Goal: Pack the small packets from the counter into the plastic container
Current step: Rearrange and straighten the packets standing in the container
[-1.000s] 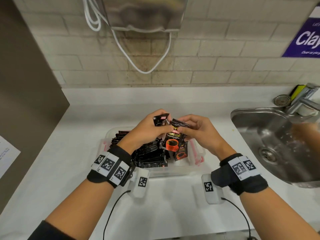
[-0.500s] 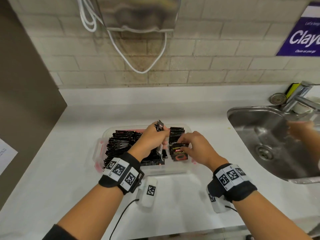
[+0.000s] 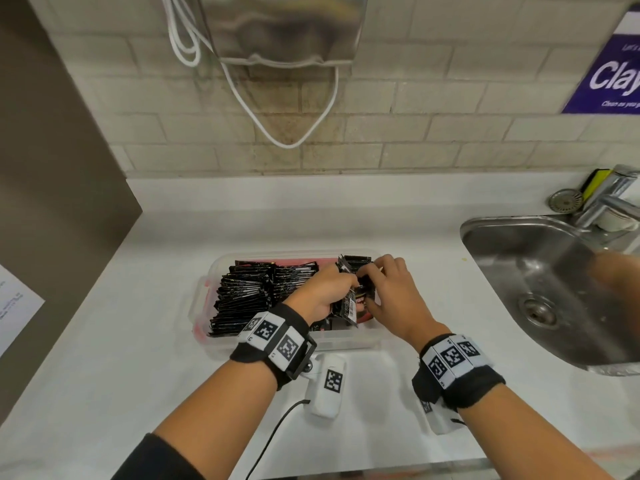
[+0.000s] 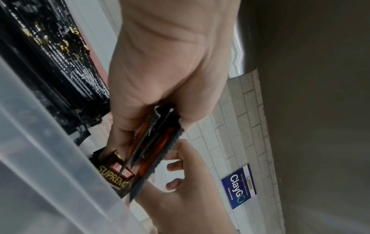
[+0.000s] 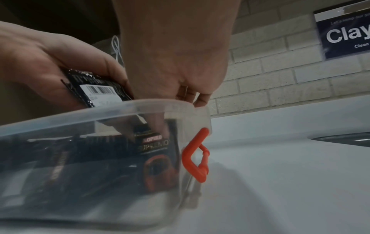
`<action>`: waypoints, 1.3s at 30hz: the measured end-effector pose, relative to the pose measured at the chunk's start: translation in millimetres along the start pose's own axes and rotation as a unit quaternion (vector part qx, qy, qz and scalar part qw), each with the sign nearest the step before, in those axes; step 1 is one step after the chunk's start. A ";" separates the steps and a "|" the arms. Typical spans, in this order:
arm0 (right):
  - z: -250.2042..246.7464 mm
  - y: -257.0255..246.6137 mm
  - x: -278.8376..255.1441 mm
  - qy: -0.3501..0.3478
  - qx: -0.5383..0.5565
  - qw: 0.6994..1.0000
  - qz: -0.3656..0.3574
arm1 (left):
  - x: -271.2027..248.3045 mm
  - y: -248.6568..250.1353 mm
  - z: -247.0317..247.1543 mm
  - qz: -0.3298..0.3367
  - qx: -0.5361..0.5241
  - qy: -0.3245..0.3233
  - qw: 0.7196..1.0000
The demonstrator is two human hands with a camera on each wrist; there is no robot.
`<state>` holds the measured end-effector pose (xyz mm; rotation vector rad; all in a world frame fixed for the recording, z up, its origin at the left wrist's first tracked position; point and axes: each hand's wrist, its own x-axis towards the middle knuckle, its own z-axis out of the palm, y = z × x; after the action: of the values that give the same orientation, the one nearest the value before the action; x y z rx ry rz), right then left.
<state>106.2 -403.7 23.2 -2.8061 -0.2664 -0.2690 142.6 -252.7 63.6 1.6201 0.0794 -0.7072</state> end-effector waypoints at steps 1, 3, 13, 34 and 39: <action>0.4 0.1 0.0 -0.002 -0.008 1.000 -0.002 | 0.0 0.0 -0.9 -0.001 0.005 0.002 1.000; 0.4 0.3 0.0 -0.011 -0.021 1.000 0.000 | -0.7 0.6 -2.9 -0.001 0.018 0.010 1.000; -14.3 -12.0 10.6 -0.013 0.134 0.991 -0.013 | 2.1 8.9 -32.1 0.067 0.136 0.073 0.986; -31.2 -49.7 16.2 -0.050 0.438 0.895 0.069 | 1.3 6.6 -27.5 0.061 -0.015 -0.039 0.997; -33.8 -46.6 11.1 -0.074 0.485 0.867 0.087 | -2.1 7.8 -33.9 0.091 0.030 -0.036 0.995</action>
<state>101.8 -369.2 70.4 -1.8209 -0.1204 0.1152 157.7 -222.3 71.7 1.6344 -0.1411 -0.6310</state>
